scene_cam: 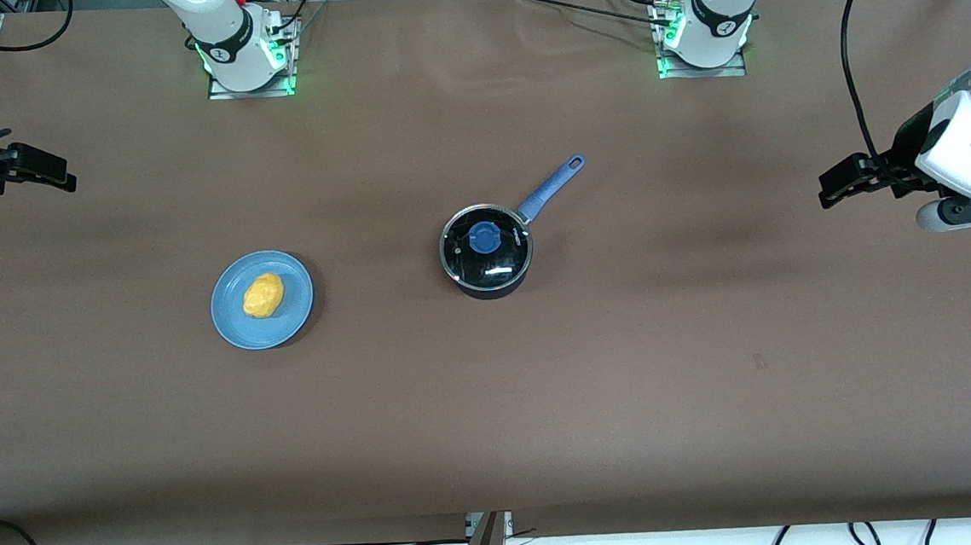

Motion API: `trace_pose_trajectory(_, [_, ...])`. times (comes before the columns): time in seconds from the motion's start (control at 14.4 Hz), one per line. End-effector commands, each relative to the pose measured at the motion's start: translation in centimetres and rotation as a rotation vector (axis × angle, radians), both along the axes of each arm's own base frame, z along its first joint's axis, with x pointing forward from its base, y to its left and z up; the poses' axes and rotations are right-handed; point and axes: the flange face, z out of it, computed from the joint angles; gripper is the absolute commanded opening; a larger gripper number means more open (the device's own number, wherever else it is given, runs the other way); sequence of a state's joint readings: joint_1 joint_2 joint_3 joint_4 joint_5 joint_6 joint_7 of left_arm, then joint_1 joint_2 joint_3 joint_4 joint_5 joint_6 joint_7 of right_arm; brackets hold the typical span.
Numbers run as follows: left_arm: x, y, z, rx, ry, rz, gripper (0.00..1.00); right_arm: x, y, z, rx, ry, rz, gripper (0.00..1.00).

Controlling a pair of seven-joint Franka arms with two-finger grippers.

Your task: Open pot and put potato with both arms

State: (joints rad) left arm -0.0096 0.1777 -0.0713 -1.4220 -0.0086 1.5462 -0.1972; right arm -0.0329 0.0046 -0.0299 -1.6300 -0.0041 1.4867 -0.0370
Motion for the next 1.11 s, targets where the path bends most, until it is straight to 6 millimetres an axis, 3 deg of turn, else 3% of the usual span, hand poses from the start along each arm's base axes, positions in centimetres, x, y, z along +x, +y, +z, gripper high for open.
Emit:
trace_pose_trajectory(0.0, [-0.7,0.3,0.3,-0.02,0.007,-0.02,1.0,-0.4,-0.1,0.5,-0.01,0.002,0.003,1.0])
trace_pose_trajectory(0.21, [-0.7,0.0,0.2,-0.028,0.008,-0.018,1.0,-0.4,-0.1,0.5,-0.01,0.002,0.003,1.0])
trace_pose_trajectory(0.42, [-0.7,-2.8,-0.3,-0.053,0.014,-0.044,1.0,-0.4,-0.1,0.4,-0.01,0.005,0.003,1.0])
trace_pose_trajectory(0.56, [-0.3,-7.4,-2.3,-0.088,0.036,0.01,1.0,-0.4,-0.1,0.5,-0.009,0.003,0.003,1.0])
trace_pose_trajectory(0.7, [0.3,-13.6,-4.2,-0.117,-0.001,0.1,1.0,-0.4,-0.1,0.4,-0.009,0.005,0.003,1.0])
trace_pose_trajectory(0.83, [0.4,-20.3,-7.5,-0.143,-0.01,0.119,1.0,-0.4,-0.1,0.4,-0.009,0.005,0.003,1.0])
trace_pose_trajectory(1.04, [0.1,-28.3,-13.8,-0.181,-0.021,0.102,1.0,-0.5,-0.1,0.4,-0.009,0.011,0.002,1.0])
